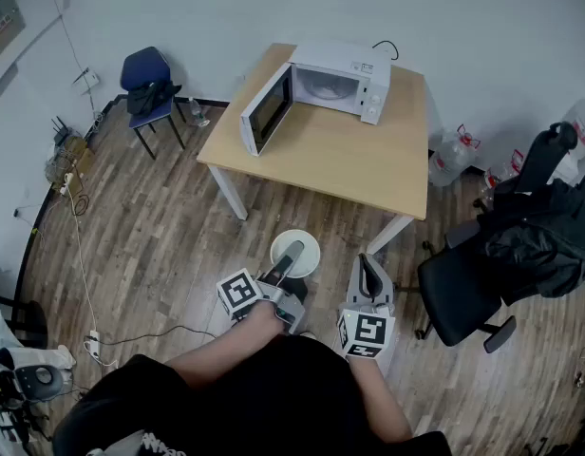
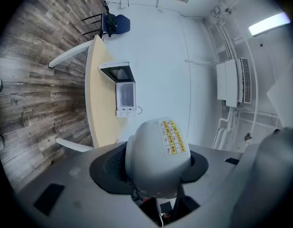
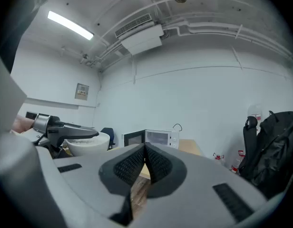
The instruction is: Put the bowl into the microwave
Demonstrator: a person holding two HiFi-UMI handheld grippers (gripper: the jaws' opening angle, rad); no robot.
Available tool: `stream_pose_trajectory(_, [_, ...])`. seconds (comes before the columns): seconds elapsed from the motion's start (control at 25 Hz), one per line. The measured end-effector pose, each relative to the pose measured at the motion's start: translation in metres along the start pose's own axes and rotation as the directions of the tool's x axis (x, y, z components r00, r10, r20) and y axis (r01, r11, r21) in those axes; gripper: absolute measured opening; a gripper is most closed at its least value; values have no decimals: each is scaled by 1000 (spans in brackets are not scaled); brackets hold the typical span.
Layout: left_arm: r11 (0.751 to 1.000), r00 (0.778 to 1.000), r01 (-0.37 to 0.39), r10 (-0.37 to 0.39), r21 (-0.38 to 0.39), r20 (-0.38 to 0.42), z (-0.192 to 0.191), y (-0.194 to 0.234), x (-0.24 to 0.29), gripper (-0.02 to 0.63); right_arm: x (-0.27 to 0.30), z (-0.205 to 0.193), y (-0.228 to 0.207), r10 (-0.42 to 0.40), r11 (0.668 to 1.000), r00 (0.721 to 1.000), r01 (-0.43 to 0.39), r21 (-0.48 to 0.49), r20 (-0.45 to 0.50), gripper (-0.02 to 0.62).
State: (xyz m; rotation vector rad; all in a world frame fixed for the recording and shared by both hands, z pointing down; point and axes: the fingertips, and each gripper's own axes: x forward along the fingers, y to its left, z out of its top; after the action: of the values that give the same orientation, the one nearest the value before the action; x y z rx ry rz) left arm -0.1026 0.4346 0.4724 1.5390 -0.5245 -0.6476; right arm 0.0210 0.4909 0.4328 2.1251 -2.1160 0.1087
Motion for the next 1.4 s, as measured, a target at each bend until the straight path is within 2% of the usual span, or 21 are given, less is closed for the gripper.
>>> stream_pose_trajectory(0.2, [998,998,52,-50,-31,42,1,-7,2,224,-2,-9,-10,-15,1000,1000,15,13,-14,60])
stream_pose_trajectory(0.44, [995,994,98,-98,-12,47,9,-16,-5,224,-7,-13,-16,-50,997,999,50,63,4,61])
stream_pose_trajectory(0.68, [998,998,57,-58,22,27,20,2,14,224,10,-15,-21,-56,997,998,55,51,13,61])
stream_pose_trajectory(1.0, [1000,1000,14,-14,1,4,57,27,74,223,82,-21,-29,-35,999,998,35,-1,-60,61])
stream_pose_trajectory(1.4, [1000,999,-9,10,9,-37,133,41,157,222,206,0,-30,-29,1000,994,28,-12,-109,61])
